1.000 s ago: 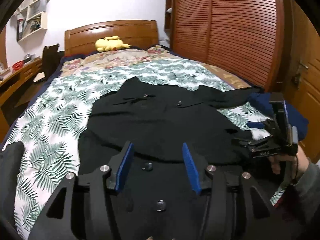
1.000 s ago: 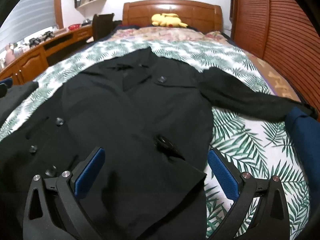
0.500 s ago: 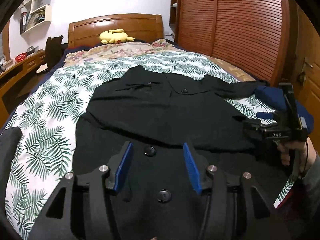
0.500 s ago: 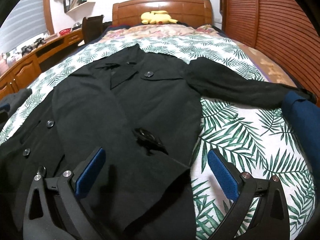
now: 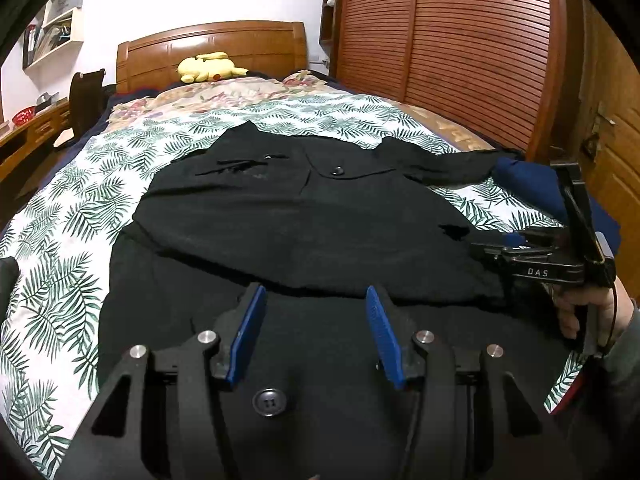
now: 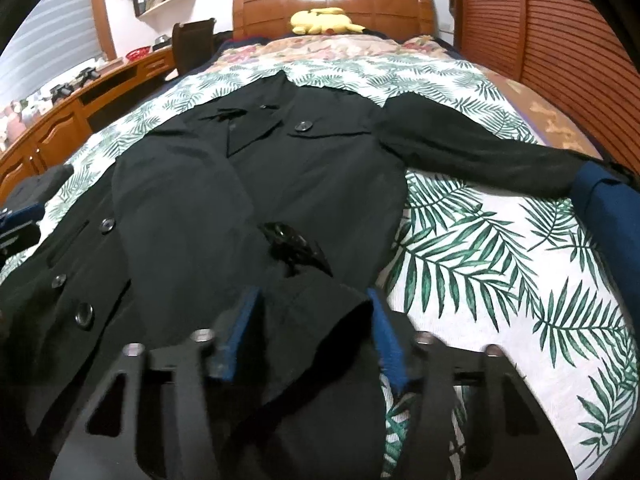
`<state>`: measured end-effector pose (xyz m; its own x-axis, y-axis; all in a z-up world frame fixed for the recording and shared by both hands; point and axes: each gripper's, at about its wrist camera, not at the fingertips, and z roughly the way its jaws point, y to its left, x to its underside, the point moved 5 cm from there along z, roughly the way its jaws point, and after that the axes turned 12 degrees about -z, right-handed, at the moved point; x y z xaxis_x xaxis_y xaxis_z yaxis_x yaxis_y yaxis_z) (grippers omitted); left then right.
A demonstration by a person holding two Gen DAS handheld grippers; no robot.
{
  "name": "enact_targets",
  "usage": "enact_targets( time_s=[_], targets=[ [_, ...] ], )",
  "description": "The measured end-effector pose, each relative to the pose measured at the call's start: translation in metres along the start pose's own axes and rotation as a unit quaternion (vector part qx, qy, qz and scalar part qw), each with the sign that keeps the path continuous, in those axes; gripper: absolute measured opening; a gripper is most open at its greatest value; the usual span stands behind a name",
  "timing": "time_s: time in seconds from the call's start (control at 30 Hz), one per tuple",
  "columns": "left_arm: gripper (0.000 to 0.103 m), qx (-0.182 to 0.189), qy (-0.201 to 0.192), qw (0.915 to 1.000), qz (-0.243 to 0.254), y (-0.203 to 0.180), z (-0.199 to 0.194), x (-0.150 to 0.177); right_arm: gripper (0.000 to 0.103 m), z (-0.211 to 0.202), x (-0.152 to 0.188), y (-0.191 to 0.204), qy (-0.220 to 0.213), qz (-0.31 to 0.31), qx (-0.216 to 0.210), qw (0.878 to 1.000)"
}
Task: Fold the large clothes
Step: 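Move the right gripper to the cuff of the other black sleeve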
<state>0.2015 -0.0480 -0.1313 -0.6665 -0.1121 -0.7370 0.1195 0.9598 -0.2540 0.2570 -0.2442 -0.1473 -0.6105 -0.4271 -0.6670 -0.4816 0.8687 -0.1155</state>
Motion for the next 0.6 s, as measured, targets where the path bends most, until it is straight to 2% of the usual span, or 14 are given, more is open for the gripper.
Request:
enact_targets(
  time_s=[0.1,0.23,0.3,0.53,0.6],
  targets=[
    [0.051,0.003,0.001,1.0,0.003,-0.003,0.002,-0.001,0.026,-0.003,-0.001,0.001,-0.008,0.007,-0.024,1.0],
    [0.051,0.005,-0.001,1.0,0.003,-0.005,0.004,-0.002,0.015,-0.01,-0.002,-0.001,-0.021,0.016,-0.028,0.999],
    [0.051,0.008,-0.001,1.0,0.003,-0.006,0.003,-0.002,0.014,-0.016,-0.003,-0.002,-0.028,0.018,-0.02,0.999],
    [0.051,0.015,-0.007,0.9998,0.007,-0.01,-0.001,-0.005,0.011,-0.042,-0.003,0.01,-0.041,-0.032,0.036,0.998],
    [0.051,0.016,-0.01,0.9998,0.006,-0.011,-0.002,-0.006,0.011,-0.048,-0.004,0.014,-0.044,-0.04,0.038,0.998]
  ],
)
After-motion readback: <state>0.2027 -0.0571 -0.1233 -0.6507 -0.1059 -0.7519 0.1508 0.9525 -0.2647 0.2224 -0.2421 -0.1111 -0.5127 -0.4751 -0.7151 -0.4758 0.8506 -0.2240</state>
